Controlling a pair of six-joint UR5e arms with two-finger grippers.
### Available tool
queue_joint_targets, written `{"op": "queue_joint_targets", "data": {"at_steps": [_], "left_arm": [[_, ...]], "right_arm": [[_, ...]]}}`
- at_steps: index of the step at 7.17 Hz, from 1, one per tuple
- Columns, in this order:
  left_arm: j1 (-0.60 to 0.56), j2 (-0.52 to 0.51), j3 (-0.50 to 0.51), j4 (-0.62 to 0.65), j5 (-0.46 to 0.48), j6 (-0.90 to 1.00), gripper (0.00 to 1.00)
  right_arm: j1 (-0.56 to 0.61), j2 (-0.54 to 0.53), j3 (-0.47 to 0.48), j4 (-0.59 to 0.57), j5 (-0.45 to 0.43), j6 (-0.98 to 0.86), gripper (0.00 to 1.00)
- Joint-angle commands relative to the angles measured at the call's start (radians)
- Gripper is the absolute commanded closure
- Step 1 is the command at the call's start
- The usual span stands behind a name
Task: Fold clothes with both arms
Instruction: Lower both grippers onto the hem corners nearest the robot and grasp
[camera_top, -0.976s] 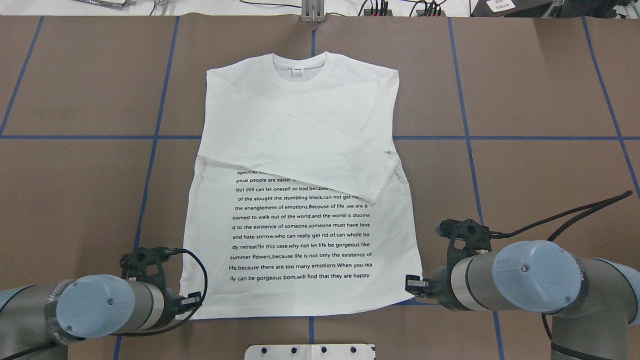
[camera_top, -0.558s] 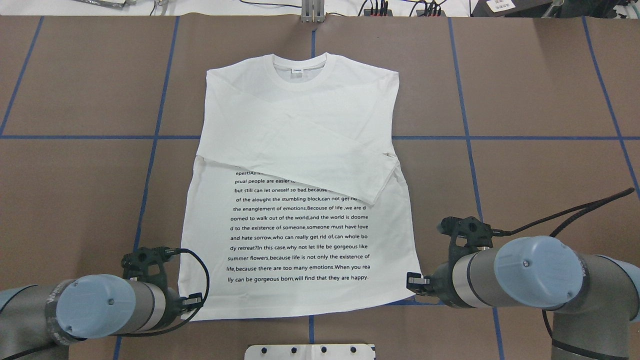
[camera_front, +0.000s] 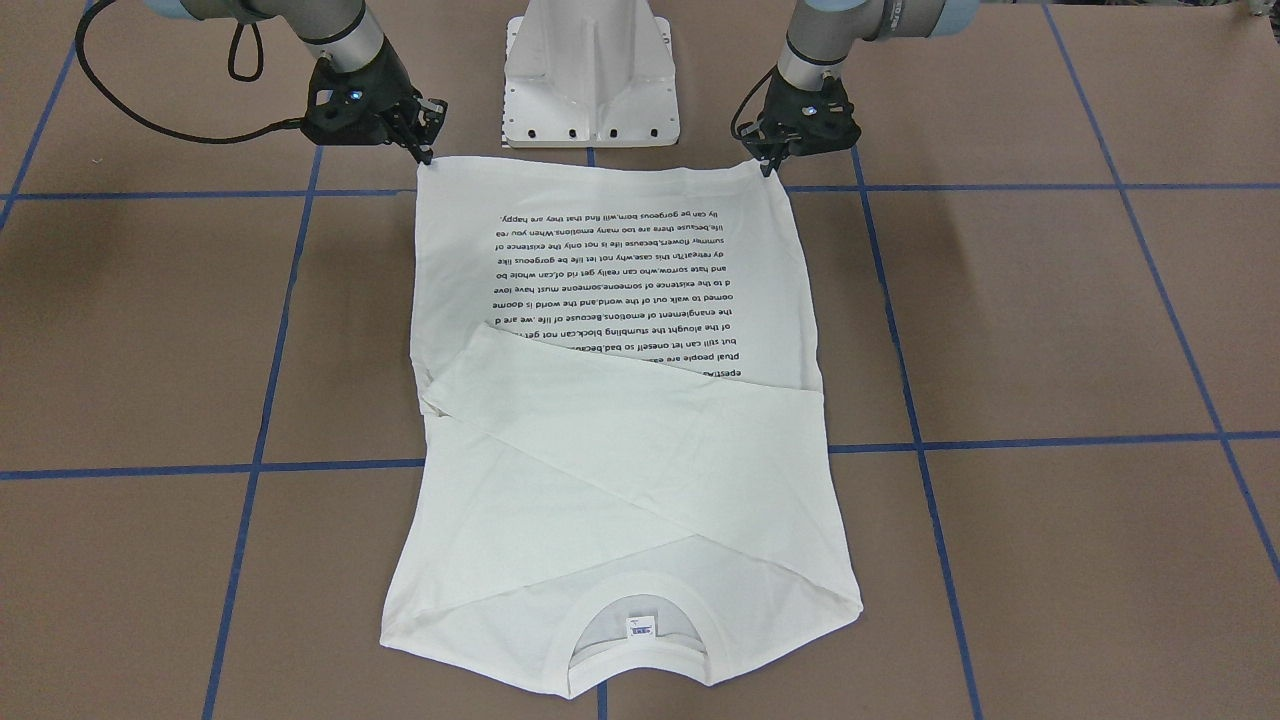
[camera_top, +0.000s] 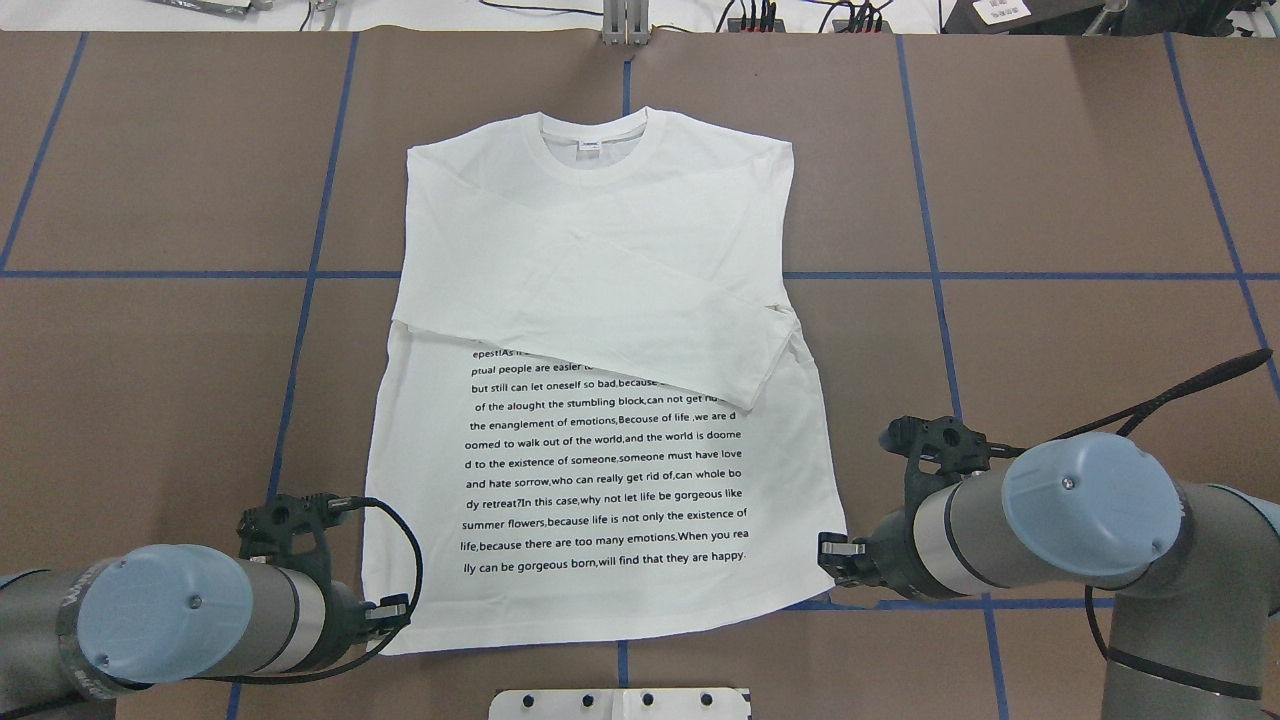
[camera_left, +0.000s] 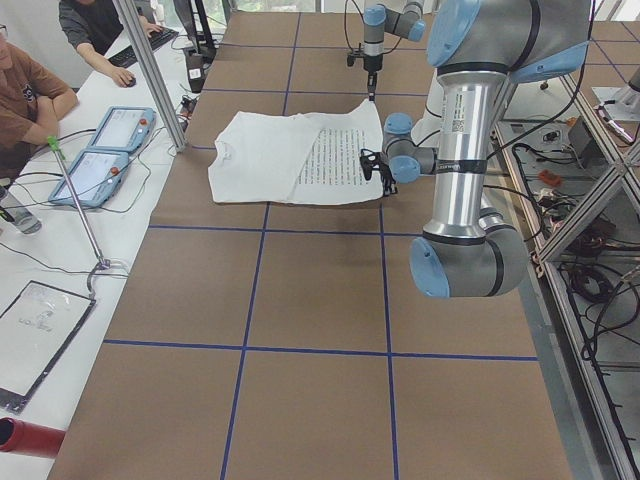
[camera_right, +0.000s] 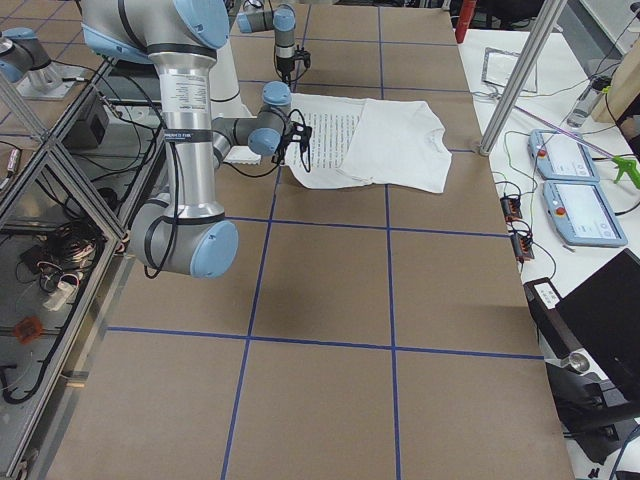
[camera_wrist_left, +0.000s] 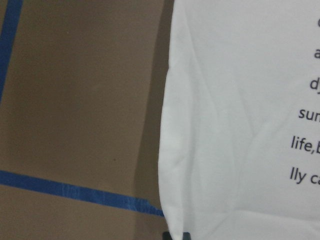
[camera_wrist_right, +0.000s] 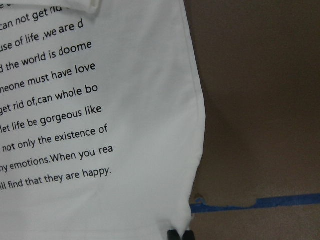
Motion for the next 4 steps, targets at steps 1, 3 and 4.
{"op": "queue_joint_targets", "data": {"at_steps": [1, 3, 4], "left_arm": [[-0.029, 0.006, -0.064, 0.020, -0.016, 0.004, 1.00], [-0.096, -0.001, -0.082, 0.051, -0.073, 0.033, 1.00], [-0.130, -0.008, -0.083, 0.051, -0.094, 0.051, 1.00]], "right_arm": [[0.033, -0.001, 0.003, 0.002, 0.017, -0.012, 1.00], [0.075, -0.002, 0.007, 0.006, 0.019, -0.012, 1.00], [0.099, -0.004, 0.011, 0.008, 0.022, -0.014, 1.00]]}}
